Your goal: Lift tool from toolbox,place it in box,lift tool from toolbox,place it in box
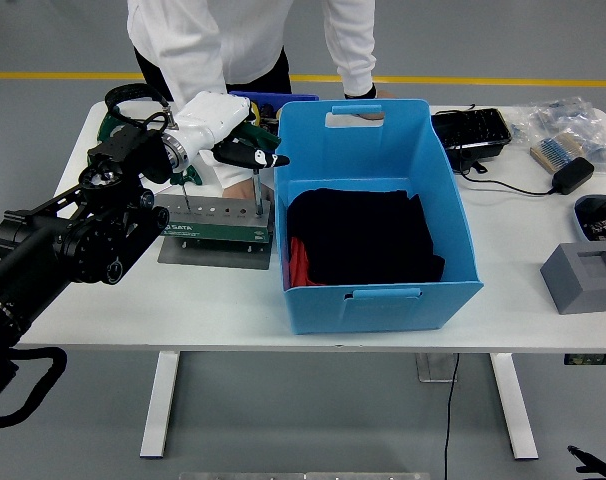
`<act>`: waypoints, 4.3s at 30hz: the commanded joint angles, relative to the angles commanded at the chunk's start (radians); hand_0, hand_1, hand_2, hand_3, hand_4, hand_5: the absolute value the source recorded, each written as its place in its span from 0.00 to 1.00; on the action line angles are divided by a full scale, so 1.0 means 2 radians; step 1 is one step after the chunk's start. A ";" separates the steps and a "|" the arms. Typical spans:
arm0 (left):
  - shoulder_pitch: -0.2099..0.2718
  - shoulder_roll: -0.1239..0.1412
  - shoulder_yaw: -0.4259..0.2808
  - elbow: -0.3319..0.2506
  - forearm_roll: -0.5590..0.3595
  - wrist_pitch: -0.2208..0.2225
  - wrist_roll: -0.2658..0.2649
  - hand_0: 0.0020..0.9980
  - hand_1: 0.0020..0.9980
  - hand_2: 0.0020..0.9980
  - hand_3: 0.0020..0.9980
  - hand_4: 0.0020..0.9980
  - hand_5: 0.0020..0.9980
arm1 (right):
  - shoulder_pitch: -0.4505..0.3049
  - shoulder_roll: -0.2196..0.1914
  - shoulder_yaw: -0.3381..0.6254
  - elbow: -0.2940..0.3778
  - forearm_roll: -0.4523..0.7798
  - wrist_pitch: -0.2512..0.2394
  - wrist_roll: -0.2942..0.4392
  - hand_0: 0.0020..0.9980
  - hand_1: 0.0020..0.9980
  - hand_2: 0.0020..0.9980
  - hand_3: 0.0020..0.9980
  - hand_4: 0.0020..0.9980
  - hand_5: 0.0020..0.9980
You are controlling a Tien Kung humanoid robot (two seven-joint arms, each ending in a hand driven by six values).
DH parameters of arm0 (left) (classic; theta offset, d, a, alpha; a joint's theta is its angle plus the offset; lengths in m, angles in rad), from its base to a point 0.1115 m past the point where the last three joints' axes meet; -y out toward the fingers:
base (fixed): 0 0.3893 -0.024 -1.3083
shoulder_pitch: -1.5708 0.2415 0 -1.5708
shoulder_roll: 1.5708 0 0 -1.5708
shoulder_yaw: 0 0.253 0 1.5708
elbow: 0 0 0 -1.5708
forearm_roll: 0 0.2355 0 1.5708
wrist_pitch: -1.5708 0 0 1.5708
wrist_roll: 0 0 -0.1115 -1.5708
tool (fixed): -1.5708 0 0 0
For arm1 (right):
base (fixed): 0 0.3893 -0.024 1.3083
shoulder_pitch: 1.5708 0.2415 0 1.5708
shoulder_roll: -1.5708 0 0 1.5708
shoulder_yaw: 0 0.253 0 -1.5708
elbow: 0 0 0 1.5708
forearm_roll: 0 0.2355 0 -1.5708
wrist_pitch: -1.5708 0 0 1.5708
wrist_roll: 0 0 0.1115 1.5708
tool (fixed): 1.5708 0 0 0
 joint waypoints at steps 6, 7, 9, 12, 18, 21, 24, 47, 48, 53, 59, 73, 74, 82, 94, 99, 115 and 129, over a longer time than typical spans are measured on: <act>-0.002 0.003 0.004 -0.010 -0.005 0.009 -0.008 0.08 0.00 0.00 0.00 1.00 0.69 | 0.000 0.000 0.001 0.000 -0.001 0.000 0.000 0.62 0.60 0.66 0.55 0.79 0.66; -0.002 0.004 0.004 -0.012 -0.005 0.009 -0.008 0.08 0.00 0.00 0.00 1.00 0.69 | 0.000 0.000 0.001 0.000 -0.001 0.000 0.000 0.62 0.60 0.66 0.55 0.79 0.66; -0.003 0.005 0.004 -0.018 -0.006 0.009 -0.008 0.08 0.00 0.00 0.00 1.00 0.69 | -0.001 0.000 0.001 0.000 -0.001 0.000 0.000 0.62 0.60 0.66 0.55 0.79 0.66; -0.004 0.009 0.007 -0.029 -0.008 0.009 -0.008 0.08 0.00 0.00 0.00 1.00 0.65 | -0.002 0.001 0.001 -0.001 0.000 0.000 0.000 0.62 0.60 0.66 0.55 0.79 0.66; -0.007 0.020 0.017 -0.065 -0.016 0.004 -0.007 0.08 0.00 0.00 0.00 0.96 0.52 | -0.005 0.002 0.001 -0.002 0.000 0.000 0.001 0.62 0.60 0.66 0.55 0.79 0.66; -0.011 0.025 0.018 -0.080 -0.021 -0.001 -0.007 0.08 0.00 0.00 0.00 0.96 0.52 | -0.007 0.002 0.002 -0.002 -0.003 0.001 0.000 0.62 0.60 0.66 0.55 0.79 0.66; -0.017 0.029 0.022 -0.092 -0.026 -0.007 -0.005 0.08 0.00 0.00 0.00 0.84 0.51 | -0.008 0.002 0.003 -0.002 -0.004 0.001 0.000 0.62 0.60 0.66 0.55 0.79 0.66; -0.075 0.048 0.049 -0.120 -0.047 -0.024 -0.006 0.09 0.00 0.00 0.01 0.77 0.46 | -0.013 0.002 0.010 -0.001 -0.012 0.002 -0.003 0.62 0.60 0.66 0.55 0.79 0.65; -0.075 0.048 0.048 -0.122 -0.046 -0.024 -0.006 0.09 0.00 0.00 0.01 0.77 0.46 | -0.014 0.002 0.010 -0.001 -0.012 0.002 -0.004 0.62 0.60 0.66 0.55 0.79 0.65; -0.073 0.045 0.035 -0.142 -0.047 -0.026 -0.002 0.09 0.00 0.00 0.01 0.77 0.45 | -0.016 0.003 0.012 -0.001 -0.016 0.002 -0.005 0.62 0.60 0.66 0.55 0.79 0.65; -0.071 0.028 0.014 -0.165 -0.059 -0.021 0.002 0.09 0.00 0.00 0.01 0.76 0.44 | -0.016 0.003 0.017 -0.001 -0.023 0.002 -0.006 0.62 0.60 0.66 0.55 0.79 0.65; -0.050 -0.039 0.062 -0.124 -0.098 -0.003 -0.001 0.09 0.00 0.00 0.02 0.76 0.44 | -0.009 0.002 0.017 0.001 -0.029 0.002 -0.008 0.62 0.61 0.66 0.55 0.79 0.65; -0.051 -0.043 0.068 -0.119 -0.102 -0.002 -0.003 0.09 0.00 0.00 0.02 0.76 0.44 | -0.007 0.002 0.017 0.001 -0.028 0.002 -0.008 0.62 0.61 0.66 0.55 0.79 0.65; -0.073 -0.049 0.133 -0.047 -0.166 0.011 -0.026 0.09 0.00 0.00 0.02 0.76 0.44 | 0.001 -0.002 0.014 0.002 -0.026 0.002 -0.007 0.62 0.60 0.66 0.55 0.79 0.66; -0.083 -0.049 0.228 0.034 -0.254 0.011 -0.050 0.09 0.00 0.00 0.02 0.75 0.43 | 0.011 -0.005 0.012 0.003 -0.026 0.001 -0.004 0.62 0.60 0.66 0.55 0.79 0.66; -0.084 -0.049 0.250 0.056 -0.319 -0.004 -0.055 0.09 0.00 0.00 0.02 0.75 0.43 | 0.016 -0.006 0.013 0.003 -0.029 0.001 -0.004 0.62 0.60 0.66 0.55 0.79 0.66; -0.086 -0.049 0.316 0.090 -0.435 -0.027 -0.046 0.09 0.00 0.00 0.02 0.75 0.43 | 0.022 -0.009 0.019 0.004 -0.041 0.003 -0.007 0.62 0.59 0.66 0.55 0.79 0.66; -0.133 -0.049 0.390 0.103 -0.405 -0.018 -0.039 0.09 0.00 0.00 0.03 0.74 0.43 | 0.030 -0.016 0.029 0.005 -0.059 0.002 -0.011 0.62 0.59 0.66 0.55 0.79 0.66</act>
